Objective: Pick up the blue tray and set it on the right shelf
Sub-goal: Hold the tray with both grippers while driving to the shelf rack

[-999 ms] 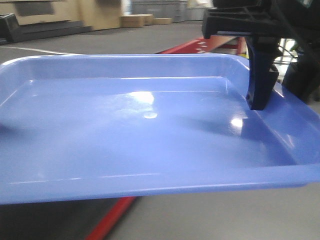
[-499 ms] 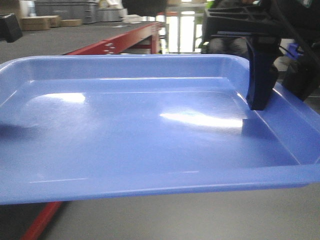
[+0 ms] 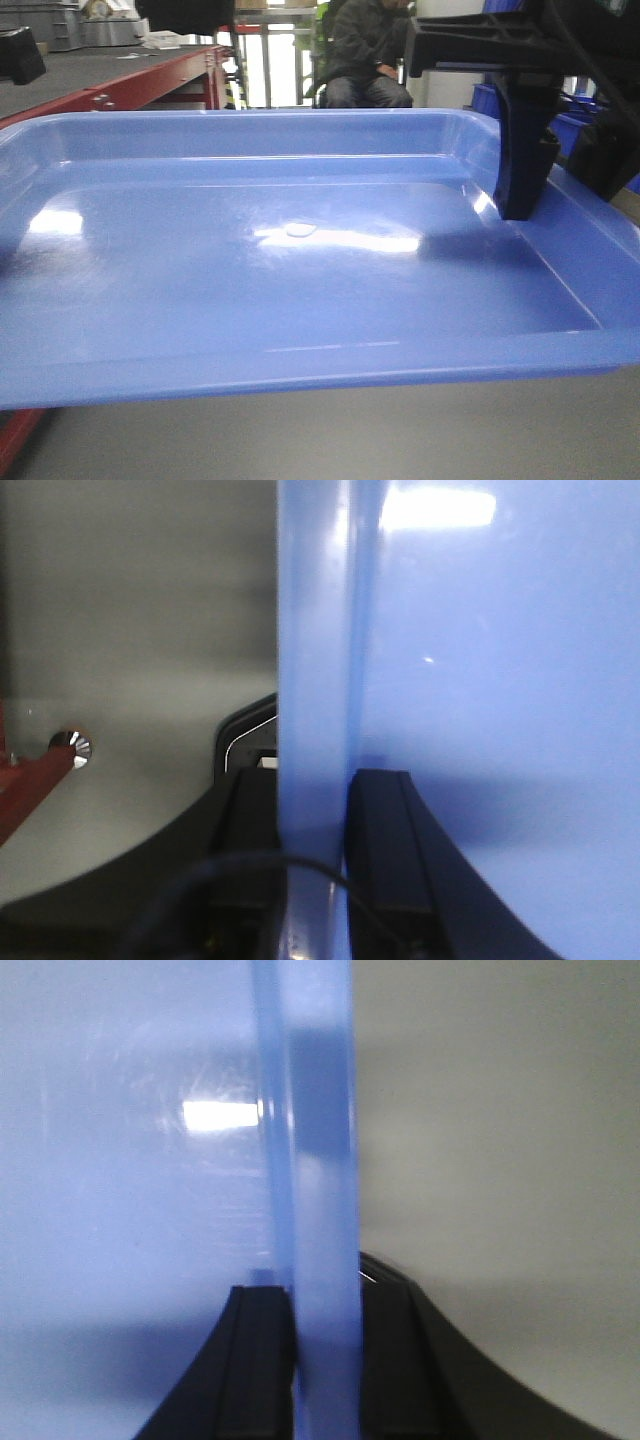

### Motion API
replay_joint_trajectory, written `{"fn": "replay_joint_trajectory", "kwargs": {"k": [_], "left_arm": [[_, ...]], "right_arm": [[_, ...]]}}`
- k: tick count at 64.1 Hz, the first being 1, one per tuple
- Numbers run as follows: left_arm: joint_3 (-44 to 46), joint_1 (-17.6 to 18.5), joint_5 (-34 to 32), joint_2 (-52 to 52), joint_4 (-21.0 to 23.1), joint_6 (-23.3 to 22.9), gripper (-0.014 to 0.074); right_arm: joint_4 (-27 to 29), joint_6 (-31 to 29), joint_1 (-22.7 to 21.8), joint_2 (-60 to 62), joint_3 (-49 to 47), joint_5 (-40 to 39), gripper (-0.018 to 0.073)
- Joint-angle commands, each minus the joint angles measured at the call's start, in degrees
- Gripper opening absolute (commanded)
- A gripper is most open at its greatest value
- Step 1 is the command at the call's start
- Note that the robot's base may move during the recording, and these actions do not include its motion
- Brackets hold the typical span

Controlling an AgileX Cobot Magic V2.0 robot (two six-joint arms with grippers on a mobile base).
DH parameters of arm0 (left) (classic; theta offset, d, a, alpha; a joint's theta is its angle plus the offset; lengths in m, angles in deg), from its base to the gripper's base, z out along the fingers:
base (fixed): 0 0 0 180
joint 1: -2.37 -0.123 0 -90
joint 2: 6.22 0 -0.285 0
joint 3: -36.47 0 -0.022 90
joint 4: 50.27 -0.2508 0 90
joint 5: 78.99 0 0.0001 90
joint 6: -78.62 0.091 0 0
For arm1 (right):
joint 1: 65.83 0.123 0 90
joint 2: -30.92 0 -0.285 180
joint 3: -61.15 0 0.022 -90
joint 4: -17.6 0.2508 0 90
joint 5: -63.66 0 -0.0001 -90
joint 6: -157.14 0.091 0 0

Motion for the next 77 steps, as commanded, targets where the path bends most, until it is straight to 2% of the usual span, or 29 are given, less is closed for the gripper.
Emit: {"fn": "replay_joint_trajectory", "kwargs": {"k": [1,77], "left_arm": [[1.66,0.60,-0.32,1.32,1.43,-0.15,0.0042],[1.66,0.60,-0.32,1.32,1.43,-0.15,0.0042]], "right_arm": [[-0.60,0.59,0.00,2.07,-1.62,-3.25,0.0230],[-0.60,0.59,0.00,2.07,-1.62,-3.26,0.0230]]}}
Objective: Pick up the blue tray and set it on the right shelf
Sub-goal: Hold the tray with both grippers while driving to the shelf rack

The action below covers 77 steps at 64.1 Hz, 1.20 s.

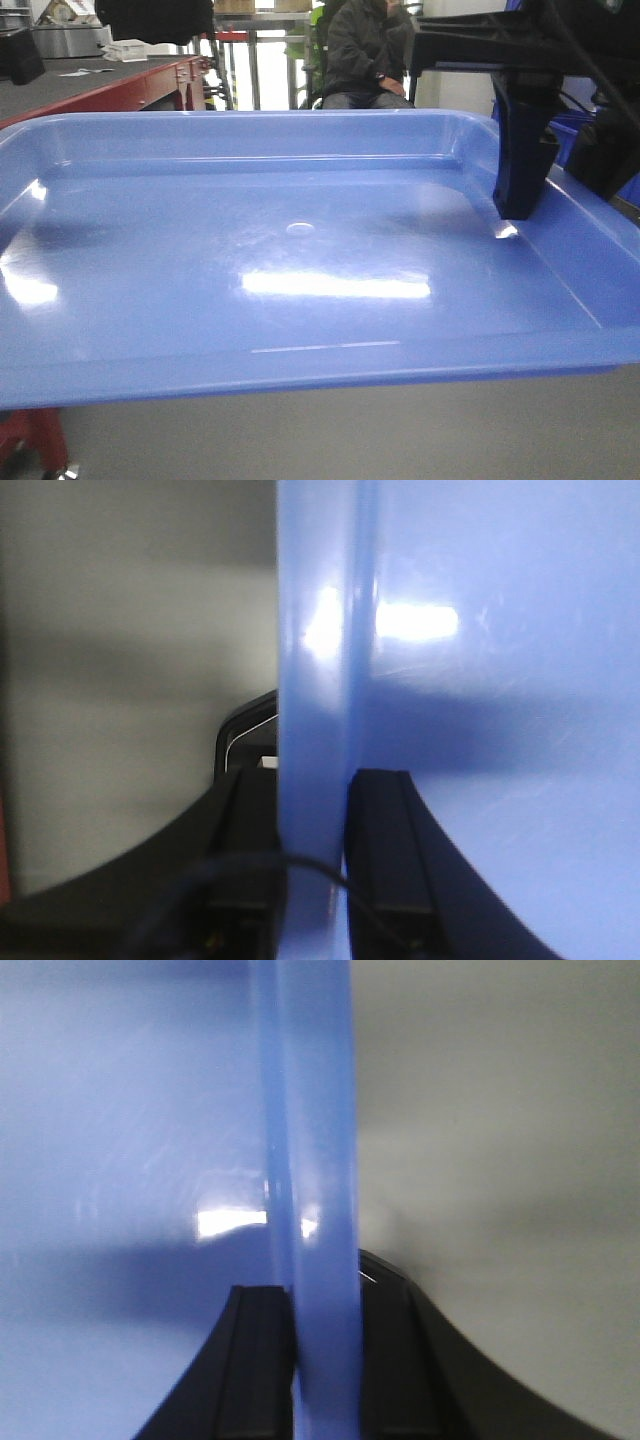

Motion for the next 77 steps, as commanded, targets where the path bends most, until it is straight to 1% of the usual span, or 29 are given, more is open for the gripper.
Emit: {"fn": "replay_joint_trajectory", "kwargs": {"k": [1,77], "left_arm": [[1.66,0.60,-0.49,1.32,1.43,-0.15,0.0042],[1.66,0.60,-0.49,1.32,1.43,-0.15,0.0042]], "right_arm": [[-0.60,0.59,0.00,2.07,-1.62,-3.26,0.0230],[-0.60,0.59,0.00,2.07,-1.62,-3.26,0.0230]]}}
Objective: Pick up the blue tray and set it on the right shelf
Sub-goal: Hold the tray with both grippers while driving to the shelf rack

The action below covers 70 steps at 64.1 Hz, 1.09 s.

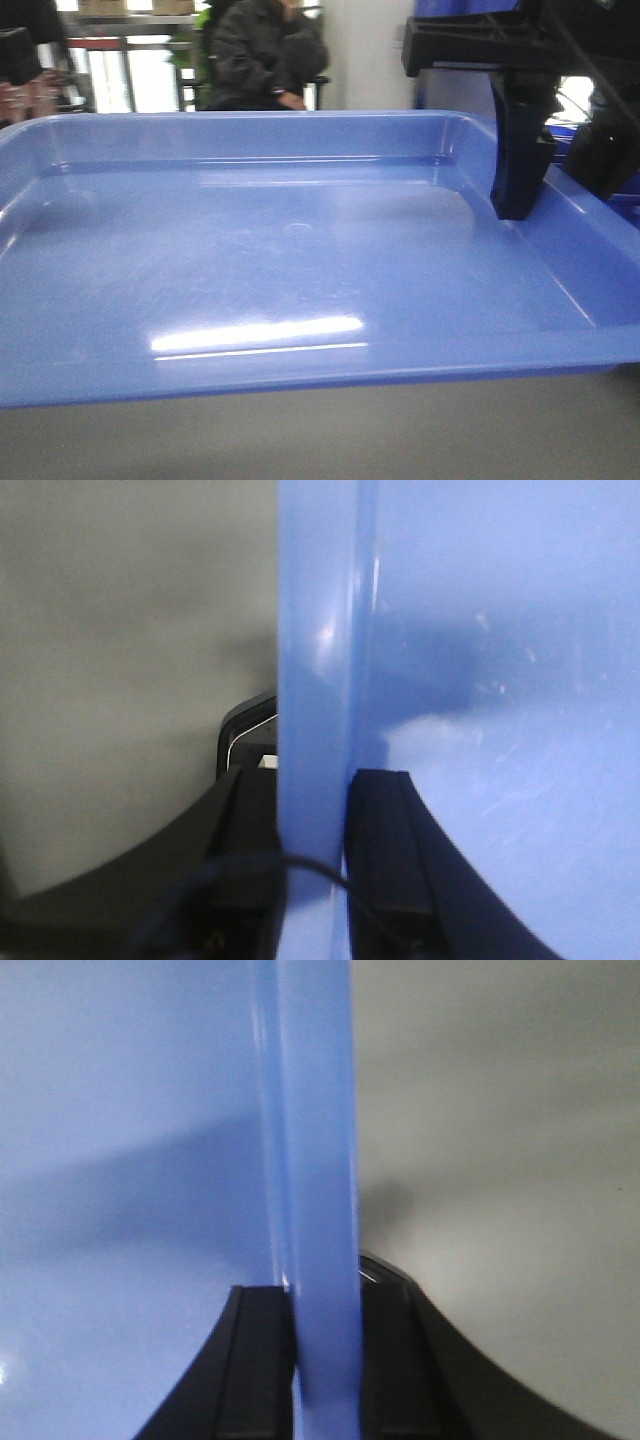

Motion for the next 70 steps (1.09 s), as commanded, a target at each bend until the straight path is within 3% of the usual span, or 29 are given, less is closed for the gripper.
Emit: {"fn": "replay_joint_trajectory", "kwargs": {"k": [1,70], "left_arm": [[1.66,0.60,-0.71,1.32,1.43,-0.15,0.0042],[1.66,0.60,-0.05,1.32,1.43,-0.15,0.0042]], "right_arm": [[-0.60,0.59,0.00,2.07,-1.62,-3.05,0.0230],[-0.60,0.59,0.00,2.02,-1.62,-3.03,0.0230]]}}
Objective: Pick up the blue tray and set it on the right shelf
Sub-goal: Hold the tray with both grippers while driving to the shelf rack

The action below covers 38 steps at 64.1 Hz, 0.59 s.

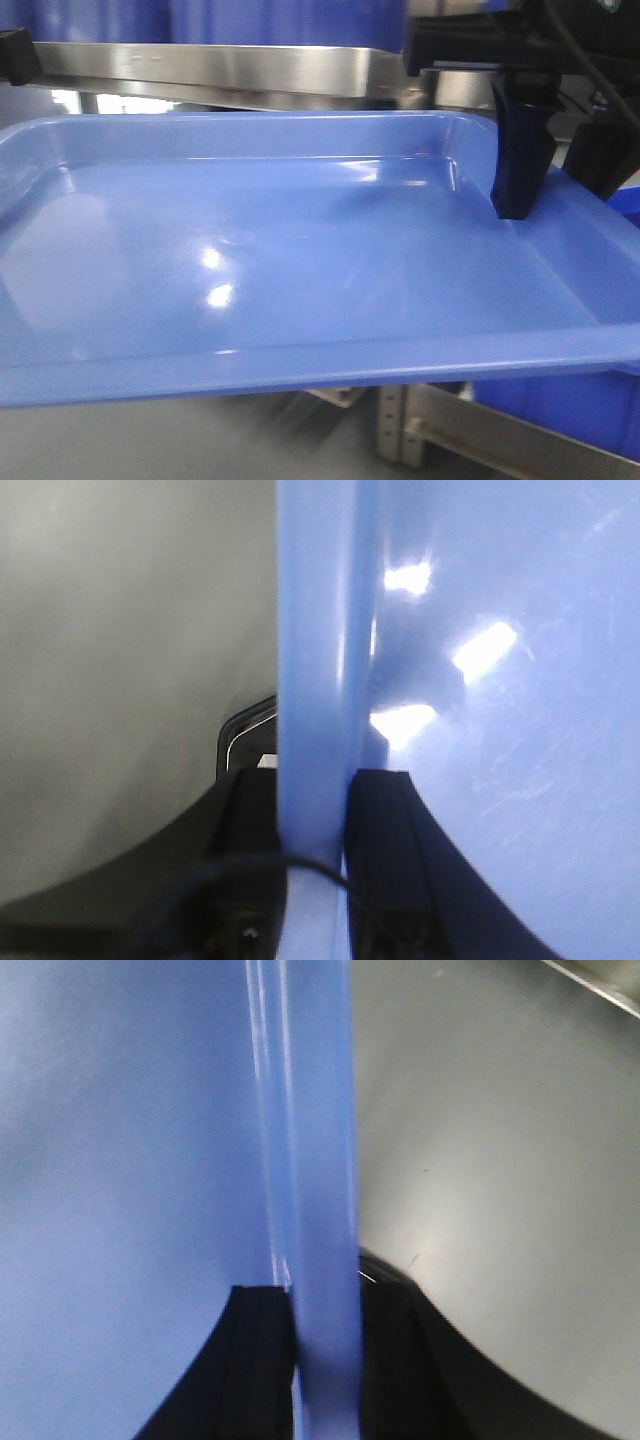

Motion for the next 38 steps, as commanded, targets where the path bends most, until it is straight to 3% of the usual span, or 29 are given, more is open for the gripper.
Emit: {"fn": "replay_joint_trajectory", "kwargs": {"k": [1,38], "left_arm": [[1.66,0.60,-0.18,1.32,1.43,-0.15,0.0042],[1.66,0.60,-0.18,1.32,1.43,-0.15,0.0042]], "right_arm": [[-0.60,0.59,0.00,2.02,-1.62,-2.96,0.0230],[-0.60,0.59,0.00,2.02,-1.62,-2.96,0.0230]]}}
